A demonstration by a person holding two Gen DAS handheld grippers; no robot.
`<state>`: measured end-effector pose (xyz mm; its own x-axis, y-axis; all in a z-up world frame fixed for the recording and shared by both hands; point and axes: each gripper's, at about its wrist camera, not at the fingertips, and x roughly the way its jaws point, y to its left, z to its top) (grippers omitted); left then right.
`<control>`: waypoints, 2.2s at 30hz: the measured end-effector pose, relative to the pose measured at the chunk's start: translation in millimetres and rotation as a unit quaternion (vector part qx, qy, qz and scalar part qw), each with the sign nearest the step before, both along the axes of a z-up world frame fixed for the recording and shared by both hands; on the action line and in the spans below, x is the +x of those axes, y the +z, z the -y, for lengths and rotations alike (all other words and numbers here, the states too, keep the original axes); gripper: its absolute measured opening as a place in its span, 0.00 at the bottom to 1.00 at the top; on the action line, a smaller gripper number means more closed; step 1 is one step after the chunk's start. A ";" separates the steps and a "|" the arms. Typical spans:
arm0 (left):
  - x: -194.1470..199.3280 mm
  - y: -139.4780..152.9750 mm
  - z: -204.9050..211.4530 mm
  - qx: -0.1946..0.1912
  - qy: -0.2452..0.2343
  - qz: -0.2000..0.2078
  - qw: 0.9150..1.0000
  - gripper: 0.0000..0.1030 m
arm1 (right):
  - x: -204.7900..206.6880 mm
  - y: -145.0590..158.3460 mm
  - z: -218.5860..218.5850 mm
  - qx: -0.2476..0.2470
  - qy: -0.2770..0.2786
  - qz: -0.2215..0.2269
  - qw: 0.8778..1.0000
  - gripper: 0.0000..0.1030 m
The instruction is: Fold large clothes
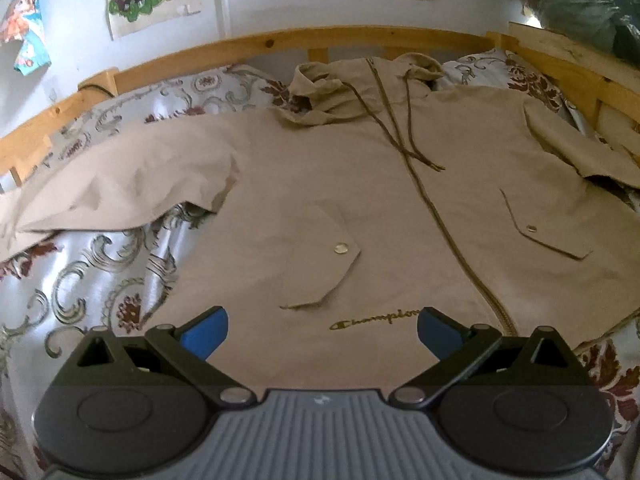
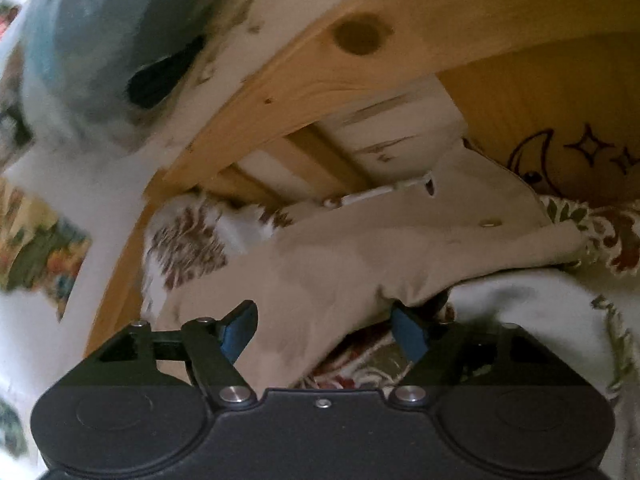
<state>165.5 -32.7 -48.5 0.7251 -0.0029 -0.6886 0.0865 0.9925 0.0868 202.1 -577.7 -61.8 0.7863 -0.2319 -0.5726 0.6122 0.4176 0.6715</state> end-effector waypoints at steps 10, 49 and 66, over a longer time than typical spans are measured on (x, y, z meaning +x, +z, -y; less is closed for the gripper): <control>-2.1 19.5 -20.8 -0.078 0.016 -0.002 0.997 0.99 | 22.7 12.8 -24.3 -0.145 -0.067 -0.081 0.984 0.07; 16.8 10.4 -62.1 -0.145 0.105 -0.018 0.984 0.99 | 64.5 -31.9 -349.5 -0.393 0.545 0.017 0.740 0.81; 24.8 -8.0 -54.7 -0.122 0.095 -0.045 0.987 0.99 | 109.4 -37.2 -339.7 -0.301 0.506 0.015 0.808 0.03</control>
<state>190.3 22.0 -56.5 0.6638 -0.0470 -0.7464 -0.1065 0.9819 -0.1565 311.5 -238.0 -99.0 0.7593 0.3095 -0.5724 -0.2609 0.9507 0.1678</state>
